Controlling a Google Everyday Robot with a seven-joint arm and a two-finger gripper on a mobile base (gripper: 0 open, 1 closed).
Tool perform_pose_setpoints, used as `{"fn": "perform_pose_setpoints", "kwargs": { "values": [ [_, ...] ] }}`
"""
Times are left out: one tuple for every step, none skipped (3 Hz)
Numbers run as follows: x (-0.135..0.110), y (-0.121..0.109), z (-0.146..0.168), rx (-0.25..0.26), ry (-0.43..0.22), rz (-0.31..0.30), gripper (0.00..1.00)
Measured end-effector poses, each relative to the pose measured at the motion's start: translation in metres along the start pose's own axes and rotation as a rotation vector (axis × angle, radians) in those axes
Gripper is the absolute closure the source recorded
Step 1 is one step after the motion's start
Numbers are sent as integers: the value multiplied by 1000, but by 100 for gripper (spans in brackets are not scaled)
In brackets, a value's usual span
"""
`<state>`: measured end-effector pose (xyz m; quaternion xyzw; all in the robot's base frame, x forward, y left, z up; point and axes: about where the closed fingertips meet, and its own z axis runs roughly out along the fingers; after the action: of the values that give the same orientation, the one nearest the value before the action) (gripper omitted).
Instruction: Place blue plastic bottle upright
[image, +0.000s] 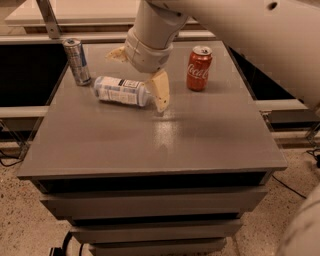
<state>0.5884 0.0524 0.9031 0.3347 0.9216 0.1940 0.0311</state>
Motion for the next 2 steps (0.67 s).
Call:
{"fn": "perform_pose_setpoints", "kwargs": {
  "values": [
    [-5,12,19,-57,-13,-15,0],
    [-4,13,18,-55,1,-43,0]
  ]
}}
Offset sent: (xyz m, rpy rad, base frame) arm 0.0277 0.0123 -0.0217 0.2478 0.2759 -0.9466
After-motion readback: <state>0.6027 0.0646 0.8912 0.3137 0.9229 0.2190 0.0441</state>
